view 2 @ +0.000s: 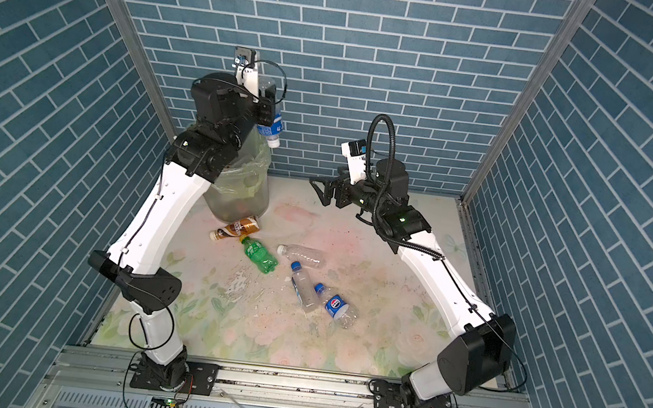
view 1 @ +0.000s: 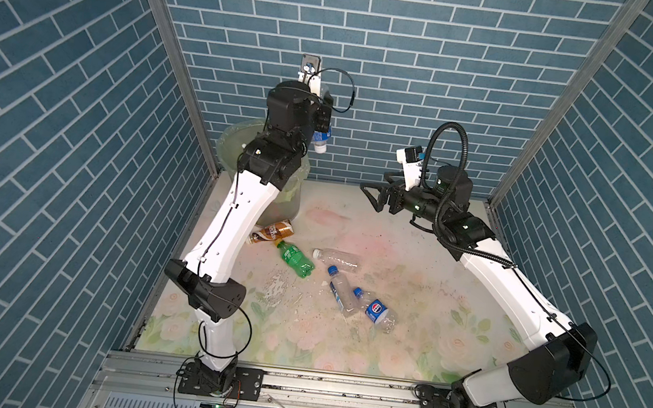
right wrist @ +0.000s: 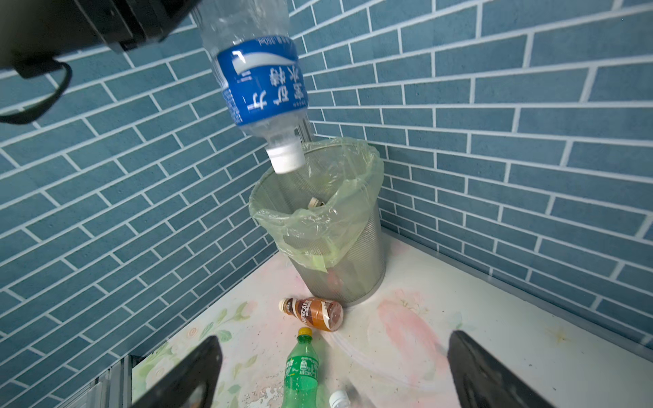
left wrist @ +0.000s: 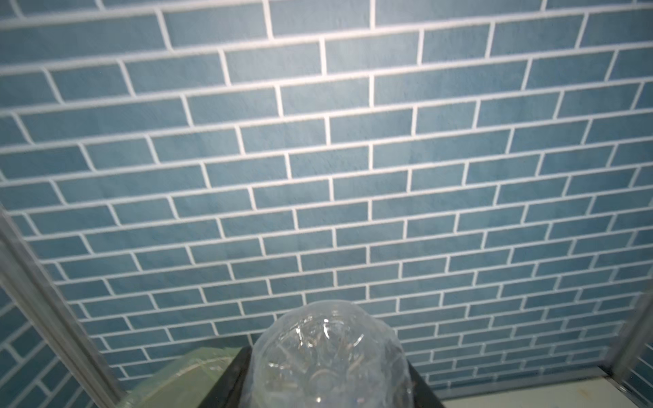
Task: Throw the plastic bottles in the bin
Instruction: 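Carry the Pocari bottle over the bin with the left gripper while the right gripper opens, then open the left gripper to drop the Pocari bottle into the bin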
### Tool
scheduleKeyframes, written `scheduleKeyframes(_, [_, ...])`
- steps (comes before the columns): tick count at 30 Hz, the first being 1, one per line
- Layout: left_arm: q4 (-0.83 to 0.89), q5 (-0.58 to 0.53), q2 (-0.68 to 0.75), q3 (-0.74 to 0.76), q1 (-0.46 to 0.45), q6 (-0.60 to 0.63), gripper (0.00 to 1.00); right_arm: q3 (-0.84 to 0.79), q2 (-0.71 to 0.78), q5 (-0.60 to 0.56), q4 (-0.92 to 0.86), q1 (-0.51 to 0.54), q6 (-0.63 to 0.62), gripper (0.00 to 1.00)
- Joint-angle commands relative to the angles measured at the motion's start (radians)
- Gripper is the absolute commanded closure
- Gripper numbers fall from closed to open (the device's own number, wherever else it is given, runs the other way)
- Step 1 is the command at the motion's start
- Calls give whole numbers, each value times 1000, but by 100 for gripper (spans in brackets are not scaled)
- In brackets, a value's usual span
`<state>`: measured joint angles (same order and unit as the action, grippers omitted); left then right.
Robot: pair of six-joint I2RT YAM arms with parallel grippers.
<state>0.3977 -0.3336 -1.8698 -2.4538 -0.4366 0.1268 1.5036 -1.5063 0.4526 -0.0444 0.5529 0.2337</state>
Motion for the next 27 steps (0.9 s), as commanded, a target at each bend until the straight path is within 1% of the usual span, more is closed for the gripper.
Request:
scheduleKeyframes(1, [-31, -92, -18, -111, 31, 152, 52, 37, -22, 15, 0, 5, -36, 1])
scheduleKeyframes(3, [-80, -102, -12, -116, 52, 185, 53, 23, -22, 12, 6, 6, -34, 1])
scheduleKeyframes(6, [-109, -100, -9, -85, 112, 171, 57, 11, -28, 9, 11, 5, -29, 1])
scheduleKeyframes(9, [-117, -92, -24, -11, 188, 114, 57, 6, -38, 15, 11, 5, -17, 1])
scheduleKeyframes(11, [-82, -63, -61, 38, 249, 31, 55, 1, -45, 23, 16, 5, -8, 1])
scheduleKeyframes(12, [-43, -40, -87, 39, 277, -15, 53, -1, -46, 24, 19, 5, -5, 1])
scheduleKeyframes(13, [17, -26, -120, 27, 306, -62, 46, -4, -48, 24, 18, 5, -2, 2])
scheduleKeyframes(14, [99, -25, -155, -10, 325, -104, 32, -8, -46, 24, 18, 7, -1, 2])
scheduleKeyframes(15, [192, -16, -182, -63, 337, -134, 19, -13, -42, 24, 16, 5, -1, 2])
scheduleKeyframes(16, [251, -12, -191, -96, 337, -140, 11, -19, -38, 21, 16, 5, -1, 1])
scheduleKeyframes(17, [274, -4, -181, -95, 331, -138, 1, -29, -33, 16, 15, 5, -2, 2])
scheduleKeyframes(19, [223, 29, -108, -11, 314, -132, 1, -37, -32, 11, 14, 5, -4, 2])
scheduleKeyframes(23, [37, 65, 79, 236, 251, -130, 1, -34, -51, 11, 22, 5, 16, 2])
scheduleKeyframes(25, [-3, 71, 129, 308, 217, -131, 1, -43, -55, 11, 43, 5, 32, 2])
scheduleKeyframes(27, [-7, 88, 154, 350, 187, -140, 1, -55, -55, 9, 54, 6, 44, 1])
